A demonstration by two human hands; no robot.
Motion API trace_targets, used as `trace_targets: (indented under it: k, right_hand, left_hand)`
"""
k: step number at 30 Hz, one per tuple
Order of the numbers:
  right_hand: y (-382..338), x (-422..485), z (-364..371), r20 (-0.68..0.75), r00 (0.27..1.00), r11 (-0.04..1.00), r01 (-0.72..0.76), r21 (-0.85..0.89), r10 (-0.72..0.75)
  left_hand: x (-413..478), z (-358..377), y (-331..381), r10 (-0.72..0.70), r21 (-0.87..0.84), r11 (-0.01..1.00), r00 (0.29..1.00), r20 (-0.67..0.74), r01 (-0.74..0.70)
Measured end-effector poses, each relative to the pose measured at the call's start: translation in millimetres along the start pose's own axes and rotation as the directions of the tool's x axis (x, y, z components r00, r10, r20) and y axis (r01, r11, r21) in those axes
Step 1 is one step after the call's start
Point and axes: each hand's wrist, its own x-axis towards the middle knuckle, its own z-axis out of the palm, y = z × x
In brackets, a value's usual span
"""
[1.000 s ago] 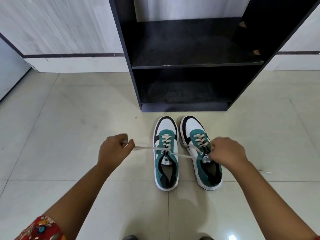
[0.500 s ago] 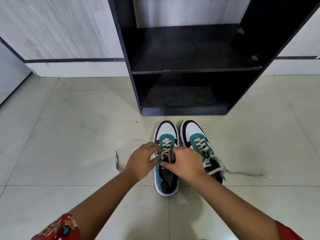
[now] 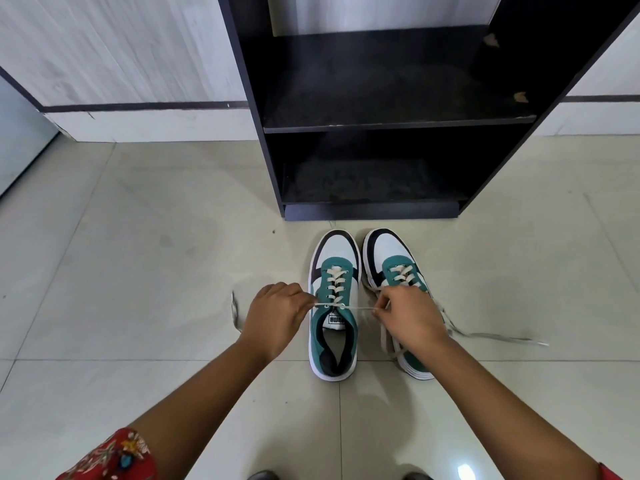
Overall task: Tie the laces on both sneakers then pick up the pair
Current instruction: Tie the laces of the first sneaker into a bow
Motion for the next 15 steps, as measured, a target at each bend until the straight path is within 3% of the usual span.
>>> trace_targets:
  k: [11,13,15]
  right_hand:
    - [3.6,-0.3,-0.9,0.056,0.998,0.998,-0.038,-0.051,0.041]
    - [3.3,0.0,-2.6,0.073,0.997,0.999,-0.013,-0.05,0.016]
    - [4.4,1.0,-6.9,0.147,0.989,0.998,0.009,0.064,-0.018]
  left_hand:
    - [-0.8,4.9,-2.4,-0.046,-0.079,0.996,0.998,0.034,0.048]
    - [-1.1,5.6,-6.7,-0.112,-0.147,0.981,0.99,0.087,0.124]
    - [-2.3,2.6,-10.8,-0.195,-0.31,0.92,0.966,0.171,0.241]
